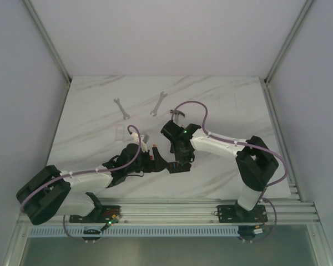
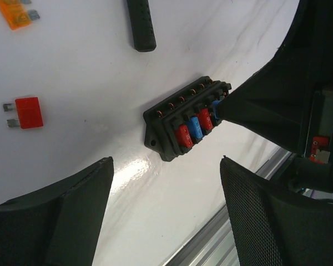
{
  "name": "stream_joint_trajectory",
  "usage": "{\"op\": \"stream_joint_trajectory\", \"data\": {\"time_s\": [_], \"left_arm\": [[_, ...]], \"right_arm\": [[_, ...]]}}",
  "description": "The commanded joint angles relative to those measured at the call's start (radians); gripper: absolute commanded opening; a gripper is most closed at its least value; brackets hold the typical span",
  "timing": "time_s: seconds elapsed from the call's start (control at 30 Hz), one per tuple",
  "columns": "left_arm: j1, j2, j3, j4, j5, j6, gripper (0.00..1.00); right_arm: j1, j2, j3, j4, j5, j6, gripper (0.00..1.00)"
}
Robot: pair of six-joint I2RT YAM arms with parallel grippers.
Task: Snap on the fuse box
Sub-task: Install the fuse at the fuse box base.
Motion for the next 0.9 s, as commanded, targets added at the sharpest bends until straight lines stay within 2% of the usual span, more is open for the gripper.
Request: {"op": "stream_joint_trajectory", "data": {"time_s": [0.0,0.37,0.87], "left_arm": [[-0.002,-0.032,0.025,-0.031,-0.043,0.047,0.86],[0.001,-0.055,0.044,-0.069,-0.135,0.146,0.93],[0.022,-0.064,0.049,-0.103,-0.184,0.168,1.0]], "right_arm": [[-0.012,0.036,0.072,-0.089,-0.027,-0.004,0.0],[-0.018,0.094,0.186,-0.202,-0.036,0.043,0.0],[0.006,0.091,0.168,-0.197,0.026,0.074,0.0]]}}
